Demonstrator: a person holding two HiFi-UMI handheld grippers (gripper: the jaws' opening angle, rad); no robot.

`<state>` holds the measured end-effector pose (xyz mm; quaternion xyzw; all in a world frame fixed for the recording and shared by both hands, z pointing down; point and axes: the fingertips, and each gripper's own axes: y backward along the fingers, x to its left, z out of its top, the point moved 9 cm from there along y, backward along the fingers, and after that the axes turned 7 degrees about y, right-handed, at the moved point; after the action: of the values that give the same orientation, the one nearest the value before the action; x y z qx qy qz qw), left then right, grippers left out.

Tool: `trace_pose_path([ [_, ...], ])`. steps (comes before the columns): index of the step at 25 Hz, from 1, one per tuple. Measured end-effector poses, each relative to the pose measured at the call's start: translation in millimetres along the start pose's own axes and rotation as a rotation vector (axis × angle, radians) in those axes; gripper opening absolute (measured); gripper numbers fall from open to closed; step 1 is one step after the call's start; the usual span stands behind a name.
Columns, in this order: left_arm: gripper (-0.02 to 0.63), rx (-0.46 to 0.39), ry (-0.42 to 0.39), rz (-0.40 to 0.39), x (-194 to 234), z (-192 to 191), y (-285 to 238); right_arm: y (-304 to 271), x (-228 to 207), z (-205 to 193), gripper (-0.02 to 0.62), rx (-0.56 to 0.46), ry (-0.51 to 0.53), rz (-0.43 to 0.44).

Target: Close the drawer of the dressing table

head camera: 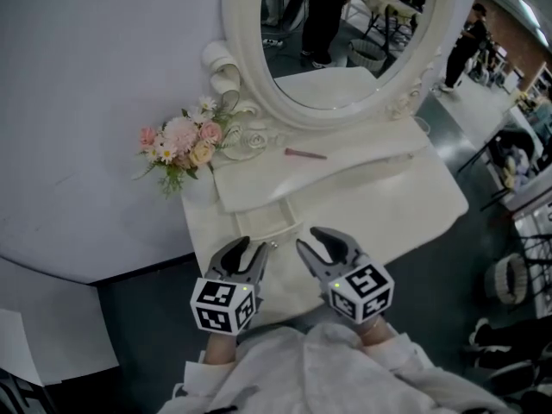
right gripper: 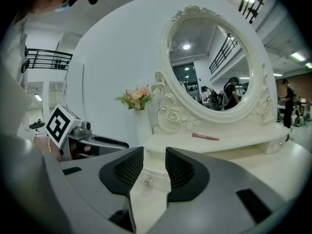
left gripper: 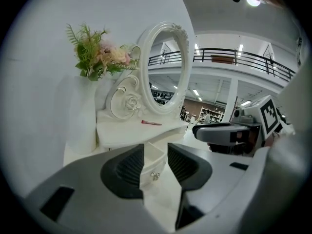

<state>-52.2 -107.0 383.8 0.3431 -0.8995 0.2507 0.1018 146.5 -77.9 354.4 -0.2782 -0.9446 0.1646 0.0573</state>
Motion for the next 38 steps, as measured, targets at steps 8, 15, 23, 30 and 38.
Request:
trace_pose_path([
  [8,0.132,0.019,0.019,-0.016,10,-7,1,-20,1,-3,0.121,0.030,-0.015,0.049],
  [15,0.132,0.000,0.032,0.031,14,-7,8,-30,-2,6,0.120,0.037,0.017,0.089],
  [23,0.132,-0.002,0.021,0.092,23,-8,10,-38,-9,-3,0.120,0.070,0.024,0.152],
  [30,0.132,0.049,0.040,0.161,22,-9,4,-43,-29,-7,0.121,0.092,0.021,0.191],
  [38,0.132,0.077,0.050,0.225,22,-17,-1,-49,-45,-19,0.121,0.149,0.017,0.215],
])
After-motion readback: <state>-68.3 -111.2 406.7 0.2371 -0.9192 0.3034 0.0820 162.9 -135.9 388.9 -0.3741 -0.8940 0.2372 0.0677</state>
